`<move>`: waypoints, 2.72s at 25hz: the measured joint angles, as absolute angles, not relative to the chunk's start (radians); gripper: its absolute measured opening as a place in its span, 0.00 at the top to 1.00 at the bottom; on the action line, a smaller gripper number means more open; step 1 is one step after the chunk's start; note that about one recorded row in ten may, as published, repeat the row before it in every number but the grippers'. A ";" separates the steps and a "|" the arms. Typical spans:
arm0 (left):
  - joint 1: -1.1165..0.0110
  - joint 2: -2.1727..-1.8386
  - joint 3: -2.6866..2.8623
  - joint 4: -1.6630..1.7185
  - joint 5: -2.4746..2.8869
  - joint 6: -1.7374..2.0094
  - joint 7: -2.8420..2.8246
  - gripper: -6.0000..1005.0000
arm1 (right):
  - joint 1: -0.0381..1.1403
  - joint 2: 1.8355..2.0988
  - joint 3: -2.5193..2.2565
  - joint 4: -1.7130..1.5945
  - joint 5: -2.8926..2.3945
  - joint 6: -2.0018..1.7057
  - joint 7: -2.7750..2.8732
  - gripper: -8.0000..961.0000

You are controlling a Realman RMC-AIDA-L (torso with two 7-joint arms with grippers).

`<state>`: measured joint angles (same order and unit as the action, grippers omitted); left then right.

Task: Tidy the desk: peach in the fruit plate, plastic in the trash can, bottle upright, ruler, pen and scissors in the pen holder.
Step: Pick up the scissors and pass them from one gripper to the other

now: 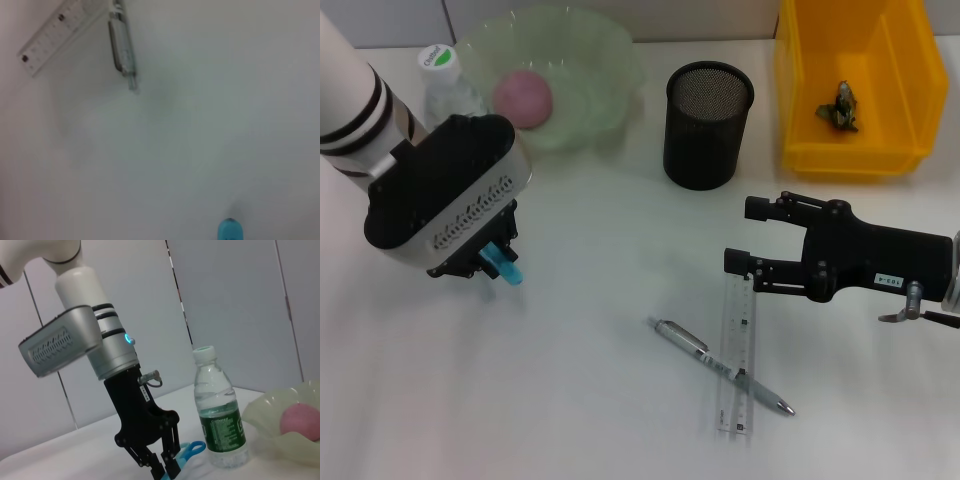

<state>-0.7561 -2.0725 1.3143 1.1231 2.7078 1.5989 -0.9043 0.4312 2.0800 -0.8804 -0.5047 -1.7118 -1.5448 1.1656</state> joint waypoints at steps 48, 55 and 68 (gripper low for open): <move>-0.642 -2.064 0.890 0.932 1.955 1.803 -1.286 0.78 | 0.422 2.026 -0.873 -0.512 -1.793 -1.633 1.177 0.15; -0.613 -2.065 0.887 0.789 1.810 1.780 -1.278 0.78 | 0.414 2.028 -0.873 -0.509 -1.801 -1.661 1.099 0.15; -0.625 -2.069 0.887 0.568 1.703 1.746 -1.202 0.78 | 0.385 2.034 -0.859 -0.510 -1.801 -1.680 1.028 0.15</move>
<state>-0.6254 -2.0691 0.8875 0.5678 1.7032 1.7461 -1.2018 0.3848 2.0336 -0.8590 -0.5100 -1.8014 -1.6798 1.0277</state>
